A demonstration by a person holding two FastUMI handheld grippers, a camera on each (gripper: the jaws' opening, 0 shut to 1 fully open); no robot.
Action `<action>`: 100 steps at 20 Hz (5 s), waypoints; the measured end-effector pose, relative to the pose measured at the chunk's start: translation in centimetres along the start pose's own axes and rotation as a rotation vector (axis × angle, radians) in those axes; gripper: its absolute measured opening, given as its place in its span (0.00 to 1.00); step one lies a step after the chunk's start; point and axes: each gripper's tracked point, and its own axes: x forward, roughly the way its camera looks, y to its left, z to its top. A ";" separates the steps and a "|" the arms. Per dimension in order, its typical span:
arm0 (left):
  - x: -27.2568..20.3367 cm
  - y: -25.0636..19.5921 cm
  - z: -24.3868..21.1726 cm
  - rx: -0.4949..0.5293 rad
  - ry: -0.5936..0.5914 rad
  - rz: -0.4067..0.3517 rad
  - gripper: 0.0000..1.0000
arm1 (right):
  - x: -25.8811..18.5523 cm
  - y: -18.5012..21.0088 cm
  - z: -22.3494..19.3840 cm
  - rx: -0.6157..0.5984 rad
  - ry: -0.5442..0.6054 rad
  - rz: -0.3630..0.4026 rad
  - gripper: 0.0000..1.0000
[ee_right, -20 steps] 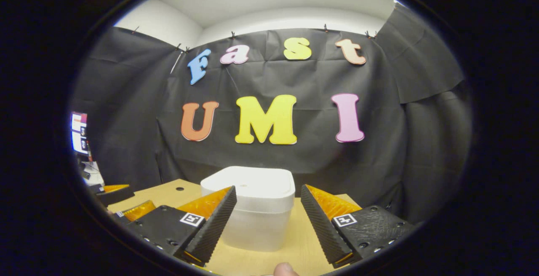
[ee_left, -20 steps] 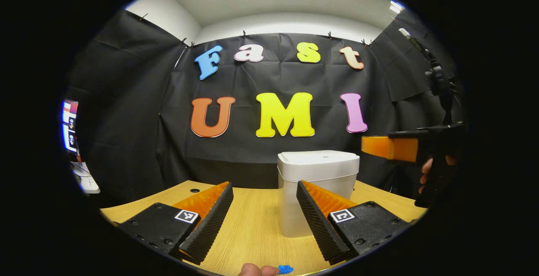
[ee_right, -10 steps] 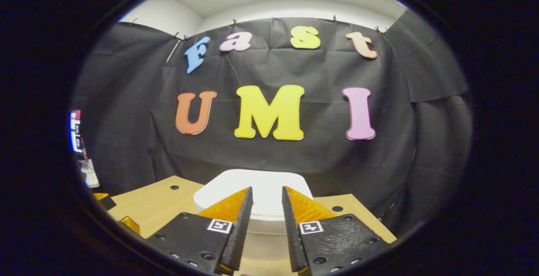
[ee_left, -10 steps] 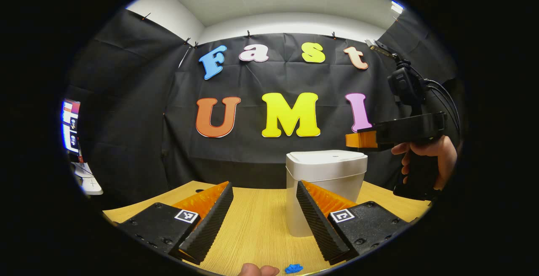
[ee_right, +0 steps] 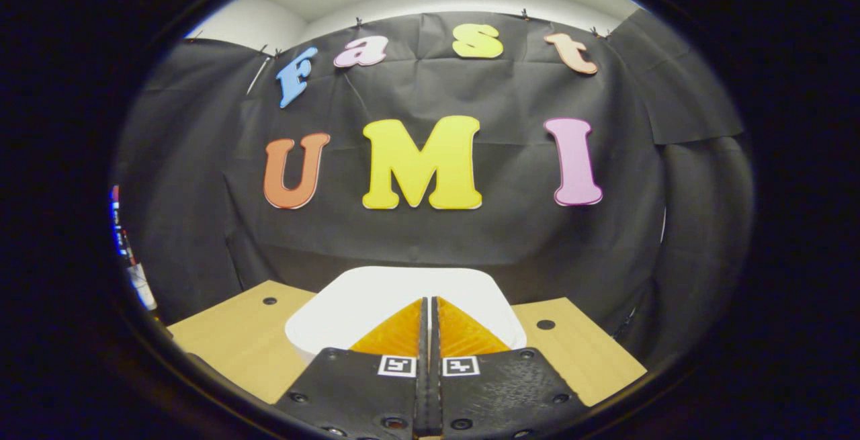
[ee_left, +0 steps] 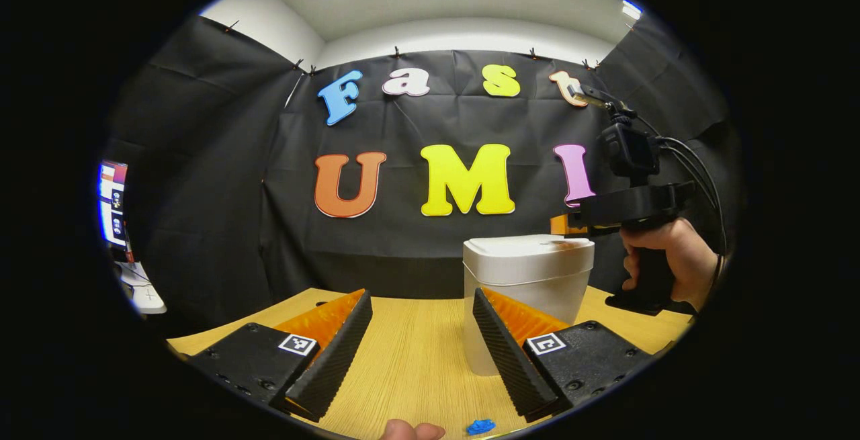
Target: Press the lid of the desktop garbage bin to open it, pick up the crumpled paper on the desktop and throw it into the bin, then pick up the pop can on the desktop and drop it into the bin, and finally close the garbage bin lid.
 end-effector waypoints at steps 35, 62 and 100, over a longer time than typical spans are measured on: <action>-2.2 -5.7 -8.6 -0.004 0.177 -0.094 0.98 | -15.4 -8.4 -1.9 -0.049 -0.277 0.003 0.95; -7.5 -8.6 -23.6 -0.019 0.518 -0.111 0.87 | -20.1 -15.6 -18.7 0.075 -0.043 -0.053 0.96; -3.2 -6.5 -14.5 -0.035 0.288 -0.113 0.30 | -20.4 -7.7 -31.0 0.034 0.247 0.058 0.96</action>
